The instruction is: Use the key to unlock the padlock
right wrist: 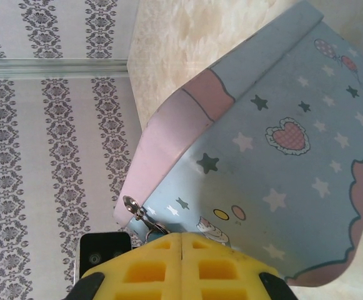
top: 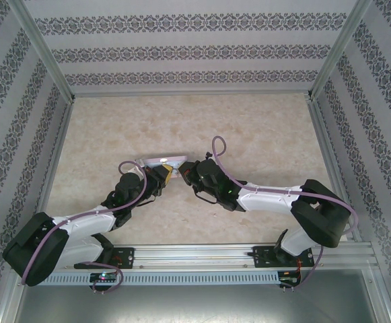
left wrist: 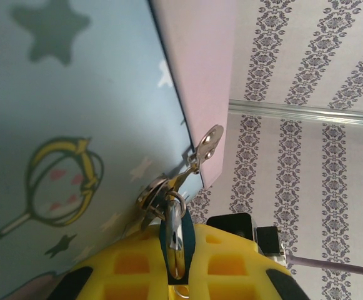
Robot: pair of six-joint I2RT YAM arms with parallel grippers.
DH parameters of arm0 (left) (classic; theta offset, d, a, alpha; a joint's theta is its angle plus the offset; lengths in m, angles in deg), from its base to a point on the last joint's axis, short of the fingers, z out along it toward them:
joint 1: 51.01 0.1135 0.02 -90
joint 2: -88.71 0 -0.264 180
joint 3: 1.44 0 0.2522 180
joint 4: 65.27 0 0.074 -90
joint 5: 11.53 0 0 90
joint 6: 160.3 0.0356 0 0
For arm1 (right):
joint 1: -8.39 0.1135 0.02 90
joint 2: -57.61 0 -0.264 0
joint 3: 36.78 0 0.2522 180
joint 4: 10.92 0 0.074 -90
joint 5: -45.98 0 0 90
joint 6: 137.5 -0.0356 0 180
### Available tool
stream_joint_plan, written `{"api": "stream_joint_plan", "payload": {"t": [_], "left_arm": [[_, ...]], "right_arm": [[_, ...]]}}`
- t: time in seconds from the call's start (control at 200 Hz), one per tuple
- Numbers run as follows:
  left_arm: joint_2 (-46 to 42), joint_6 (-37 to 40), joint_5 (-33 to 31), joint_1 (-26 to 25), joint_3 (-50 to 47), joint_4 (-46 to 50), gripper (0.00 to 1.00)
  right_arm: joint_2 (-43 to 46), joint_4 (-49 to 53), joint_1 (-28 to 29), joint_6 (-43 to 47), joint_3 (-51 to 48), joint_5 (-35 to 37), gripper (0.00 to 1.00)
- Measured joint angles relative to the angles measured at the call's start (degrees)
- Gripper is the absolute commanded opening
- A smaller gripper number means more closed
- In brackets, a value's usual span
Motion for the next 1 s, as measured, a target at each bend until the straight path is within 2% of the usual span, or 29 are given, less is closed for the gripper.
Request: {"api": "stream_joint_plan", "payload": {"t": [0.999], "left_arm": [[-0.09, -0.02, -2.27, 0.24, -0.48, -0.28, 0.00]], "right_arm": [[-2.47, -2.73, 0.76, -1.38, 0.74, 0.26, 0.00]]}}
